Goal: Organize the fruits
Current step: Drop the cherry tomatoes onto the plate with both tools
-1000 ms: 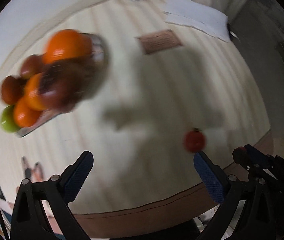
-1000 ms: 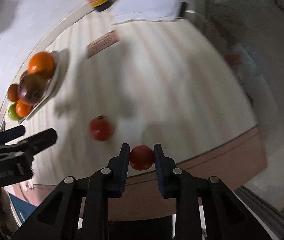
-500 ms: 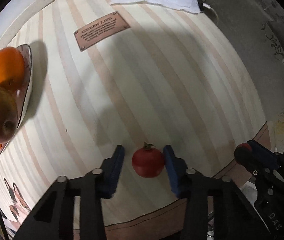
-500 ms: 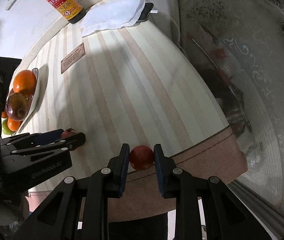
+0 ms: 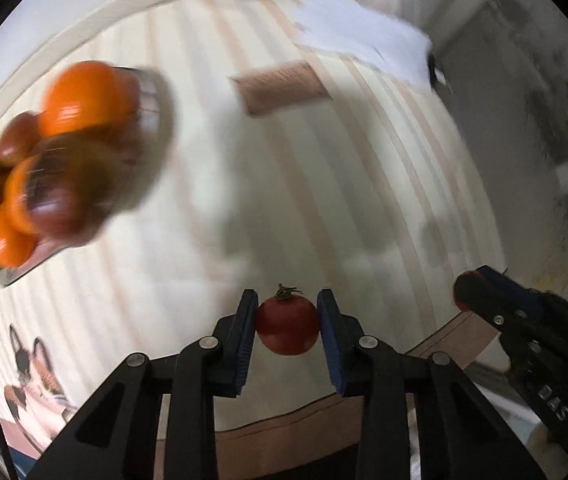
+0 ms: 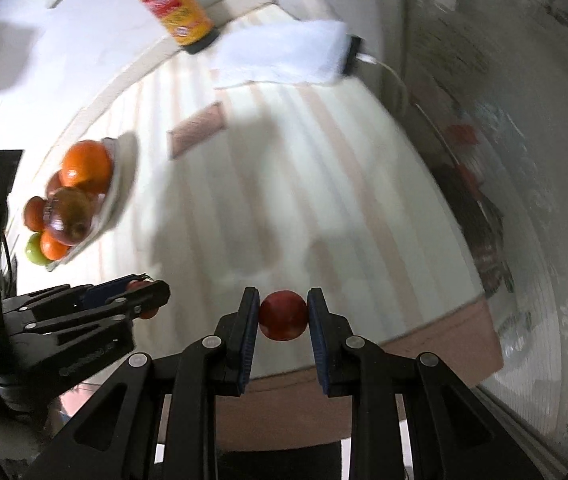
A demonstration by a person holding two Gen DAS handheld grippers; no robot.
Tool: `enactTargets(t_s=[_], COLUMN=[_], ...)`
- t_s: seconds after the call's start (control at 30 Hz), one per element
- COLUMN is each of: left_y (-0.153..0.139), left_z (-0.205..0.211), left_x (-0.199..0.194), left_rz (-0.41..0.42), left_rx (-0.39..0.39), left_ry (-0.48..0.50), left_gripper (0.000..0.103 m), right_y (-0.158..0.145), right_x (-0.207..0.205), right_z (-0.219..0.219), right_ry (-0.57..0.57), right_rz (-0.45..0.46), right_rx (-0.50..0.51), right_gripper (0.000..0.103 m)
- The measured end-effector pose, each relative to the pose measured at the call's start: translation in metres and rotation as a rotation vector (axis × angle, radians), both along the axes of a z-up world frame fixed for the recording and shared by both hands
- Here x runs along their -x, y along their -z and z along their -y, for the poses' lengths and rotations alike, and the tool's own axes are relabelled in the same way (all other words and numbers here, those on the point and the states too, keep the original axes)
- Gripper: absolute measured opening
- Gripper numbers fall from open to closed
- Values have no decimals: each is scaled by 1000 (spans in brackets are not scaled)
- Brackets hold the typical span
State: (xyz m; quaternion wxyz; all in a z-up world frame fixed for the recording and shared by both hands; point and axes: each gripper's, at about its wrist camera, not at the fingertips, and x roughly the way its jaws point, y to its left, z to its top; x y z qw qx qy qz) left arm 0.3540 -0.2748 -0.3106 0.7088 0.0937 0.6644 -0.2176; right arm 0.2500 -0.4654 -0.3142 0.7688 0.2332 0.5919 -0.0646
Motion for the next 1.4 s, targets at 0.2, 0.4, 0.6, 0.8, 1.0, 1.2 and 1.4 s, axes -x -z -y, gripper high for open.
enactTargets(t_s=[0.2, 0.4, 0.6, 0.8, 1.0, 1.2, 1.4], left_y=[-47, -65, -67, -67, -38, -11, 18], left_z=[-82, -165, -235, -279, -302, -317, -319], left_x=[-30, -52, -83, -121, -153, -171, -179], left_rz=[38, 49, 46, 43, -20, -89, -156], left_rx=[82, 138, 177, 200, 225, 233, 227], left_ry=[-191, -400, -548, -618, -669, -685, -676], left_gripper=[28, 28, 28, 28, 28, 28, 28], right_y=[-23, -45, -64, -61, -26, -10, -11], right_x=[-36, -84, -136, -182, -209, -222, -236], right_z=[-43, -110, -165, -205, -240, -252, -257], right_ry=[-110, -241, -315, -375, -404, -388, -361], right_rz=[62, 124, 166, 135, 36, 14, 17], right_rx=[-41, -142, -255, -283, -303, -286, -248], right_gripper=[27, 27, 27, 27, 27, 27, 27])
